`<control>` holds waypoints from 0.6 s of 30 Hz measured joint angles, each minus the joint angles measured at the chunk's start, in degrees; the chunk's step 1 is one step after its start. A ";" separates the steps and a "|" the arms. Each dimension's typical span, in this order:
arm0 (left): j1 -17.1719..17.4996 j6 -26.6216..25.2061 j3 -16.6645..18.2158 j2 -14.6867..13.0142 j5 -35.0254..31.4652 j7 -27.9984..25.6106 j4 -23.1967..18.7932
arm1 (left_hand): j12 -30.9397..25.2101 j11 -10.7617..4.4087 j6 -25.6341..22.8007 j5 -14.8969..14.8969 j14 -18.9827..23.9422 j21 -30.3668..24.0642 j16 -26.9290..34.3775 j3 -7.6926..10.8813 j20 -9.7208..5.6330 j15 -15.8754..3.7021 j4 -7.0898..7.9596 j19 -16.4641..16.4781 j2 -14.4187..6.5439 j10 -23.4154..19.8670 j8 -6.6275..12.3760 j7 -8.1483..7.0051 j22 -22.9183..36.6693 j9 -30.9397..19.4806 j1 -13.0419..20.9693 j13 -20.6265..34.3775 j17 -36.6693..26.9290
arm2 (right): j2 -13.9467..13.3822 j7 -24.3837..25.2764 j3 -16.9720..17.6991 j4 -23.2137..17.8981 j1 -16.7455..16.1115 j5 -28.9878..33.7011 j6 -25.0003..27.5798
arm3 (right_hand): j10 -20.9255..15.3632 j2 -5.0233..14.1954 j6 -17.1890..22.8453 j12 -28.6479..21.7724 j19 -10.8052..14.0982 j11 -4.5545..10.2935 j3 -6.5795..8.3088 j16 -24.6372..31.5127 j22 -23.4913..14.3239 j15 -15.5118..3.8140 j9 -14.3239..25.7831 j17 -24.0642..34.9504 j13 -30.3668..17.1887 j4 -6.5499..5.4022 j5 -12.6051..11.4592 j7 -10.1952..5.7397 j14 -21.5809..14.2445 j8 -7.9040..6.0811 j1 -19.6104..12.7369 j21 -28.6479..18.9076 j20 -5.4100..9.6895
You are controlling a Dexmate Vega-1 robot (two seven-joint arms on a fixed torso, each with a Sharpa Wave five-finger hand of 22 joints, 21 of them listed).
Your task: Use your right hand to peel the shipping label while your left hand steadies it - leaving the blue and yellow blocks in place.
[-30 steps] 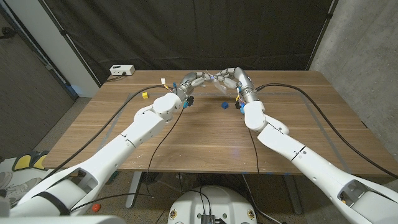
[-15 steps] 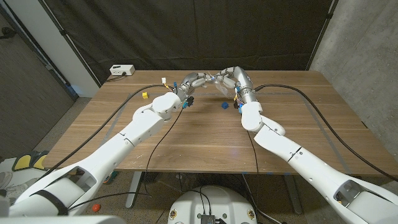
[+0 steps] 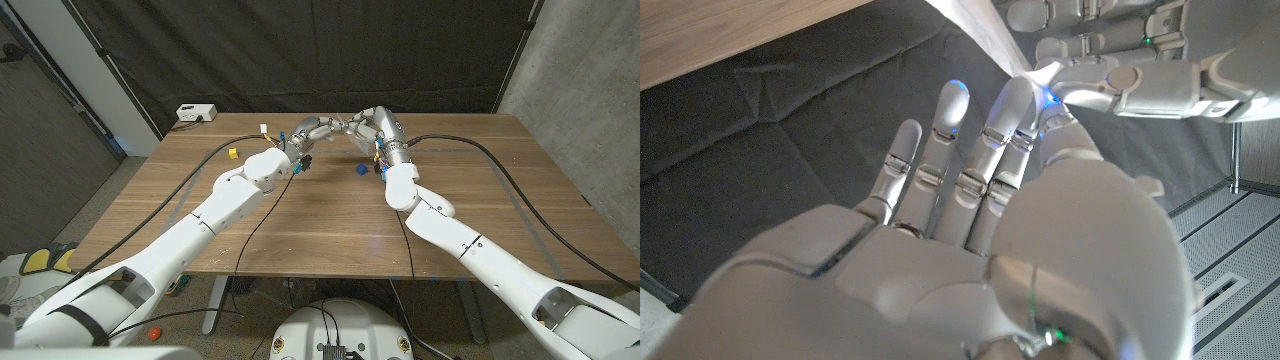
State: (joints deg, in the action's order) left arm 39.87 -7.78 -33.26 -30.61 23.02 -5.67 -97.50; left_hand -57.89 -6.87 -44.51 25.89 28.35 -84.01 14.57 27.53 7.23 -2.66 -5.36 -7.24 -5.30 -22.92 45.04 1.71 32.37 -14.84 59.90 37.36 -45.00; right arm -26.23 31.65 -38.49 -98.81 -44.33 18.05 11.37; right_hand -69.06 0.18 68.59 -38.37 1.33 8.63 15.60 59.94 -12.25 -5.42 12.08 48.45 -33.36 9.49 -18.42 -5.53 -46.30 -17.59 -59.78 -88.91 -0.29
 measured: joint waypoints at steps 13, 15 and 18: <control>0.20 1.08 0.36 -0.11 0.34 0.63 0.43 | 0.01 0.00 0.02 -0.01 0.00 0.00 0.00 0.08 -0.08 0.00 0.06 0.08 0.00 0.00 0.11 0.02 -0.33 0.00 0.00 0.06 -0.27 | 1.46 3.17 -0.01 1.50 0.05 0.74 -0.82 | 1.35 1.69 -0.55 -1.28 -0.77 1.33 -1.93 2.60 -0.26 0.53 2.43 3.44 -4.94 -1.91 2.34 -0.93 1.97 0.43 -1.30 0.39 2.16; 0.30 1.10 0.42 -0.21 0.44 0.68 0.43 | 0.01 0.00 0.02 -0.01 0.00 0.00 0.00 0.16 -0.19 0.00 -0.01 0.20 0.00 0.00 0.10 0.02 -0.52 0.00 0.00 0.18 -0.27 | 1.73 3.93 0.10 1.73 -0.01 0.74 -1.06 | 1.35 1.94 -0.55 -1.28 -0.77 1.32 -2.17 2.81 -0.26 0.53 2.59 3.73 -4.90 -2.15 2.35 -0.93 1.97 0.45 -1.20 0.39 2.16; 0.47 1.11 0.47 -0.37 0.49 0.75 0.43 | -0.16 0.00 0.02 0.14 0.00 0.00 0.00 0.37 -0.38 0.00 0.00 0.38 0.01 0.00 0.11 0.02 -0.52 0.00 0.00 0.22 -0.27 | 2.06 5.19 0.24 2.05 -0.09 0.74 -1.49 | 1.35 2.18 -0.56 -1.28 -0.77 1.33 -2.35 3.03 -0.26 0.53 2.92 4.19 -4.96 -2.32 2.35 -0.92 1.97 0.47 -1.10 0.39 2.16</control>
State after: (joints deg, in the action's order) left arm 40.34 -6.67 -32.79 -30.98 23.51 -4.91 -97.07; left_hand -58.06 -6.87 -44.49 26.03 28.35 -84.01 14.57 27.91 6.85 -2.66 -5.36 -6.86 -5.29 -22.92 45.14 1.73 31.85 -14.84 59.90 37.58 -45.26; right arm -24.17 36.84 -38.26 -96.75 -44.41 18.79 9.88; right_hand -67.71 2.37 68.03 -39.66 0.56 9.96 13.25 62.97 -12.51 -4.89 14.99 52.64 -38.33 7.16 -16.07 -6.45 -44.33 -17.13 -60.89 -88.52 1.87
